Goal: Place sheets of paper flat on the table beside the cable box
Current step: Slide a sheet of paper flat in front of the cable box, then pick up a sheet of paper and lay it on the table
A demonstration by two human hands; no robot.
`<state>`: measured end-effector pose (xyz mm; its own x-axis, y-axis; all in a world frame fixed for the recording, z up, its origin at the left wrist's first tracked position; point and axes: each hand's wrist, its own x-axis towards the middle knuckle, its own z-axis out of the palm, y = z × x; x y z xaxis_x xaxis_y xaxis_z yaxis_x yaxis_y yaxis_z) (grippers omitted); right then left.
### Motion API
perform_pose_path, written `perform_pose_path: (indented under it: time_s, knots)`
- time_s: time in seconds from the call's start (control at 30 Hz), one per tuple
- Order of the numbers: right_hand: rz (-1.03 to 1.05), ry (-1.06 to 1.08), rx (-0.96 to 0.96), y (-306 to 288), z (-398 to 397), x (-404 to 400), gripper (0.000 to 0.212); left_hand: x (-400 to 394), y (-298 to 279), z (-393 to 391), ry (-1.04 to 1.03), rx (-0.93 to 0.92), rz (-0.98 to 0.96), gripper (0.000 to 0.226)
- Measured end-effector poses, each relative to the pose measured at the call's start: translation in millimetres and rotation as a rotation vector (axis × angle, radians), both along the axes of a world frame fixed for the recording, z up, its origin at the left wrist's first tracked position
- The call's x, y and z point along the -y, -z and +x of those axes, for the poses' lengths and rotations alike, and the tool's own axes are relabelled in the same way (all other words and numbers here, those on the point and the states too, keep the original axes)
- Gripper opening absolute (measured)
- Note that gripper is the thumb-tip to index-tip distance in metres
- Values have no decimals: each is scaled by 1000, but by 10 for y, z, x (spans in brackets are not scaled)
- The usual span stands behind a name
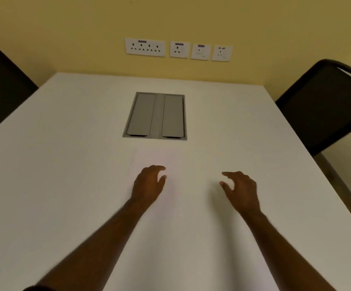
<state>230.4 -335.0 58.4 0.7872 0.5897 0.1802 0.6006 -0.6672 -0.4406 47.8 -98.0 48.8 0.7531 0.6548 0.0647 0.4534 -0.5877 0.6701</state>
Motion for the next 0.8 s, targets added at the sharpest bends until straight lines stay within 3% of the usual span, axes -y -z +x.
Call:
perform_pose_path:
  time_s: [0.13, 0.2, 0.37, 0.57, 0.7, 0.8]
  knots:
    - [-286, -158, 21, 265, -26, -897, 45, -605, 417, -21, 49, -338, 208, 71]
    - [-303, -179, -10, 402, -38, -1260, 48, -777, 611, -86, 61, -454, 313, 81]
    - [-291, -176, -110, 649, -50, -1834, 65, -963, 978, -288, 46, -491, 395, 119]
    - [-393, -170, -111, 883, 13, -2056, 74, -1009, 1116, -284, 41, -435, 361, 96]
    - [-349, -173, -41, 896, -36, -2041, 58, -1028, 1183, -288, 39, -435, 375, 90]
    - [-160, -176, -70, 778, -166, -2045, 44, -1062, 1228, -281, 38, -422, 375, 85]
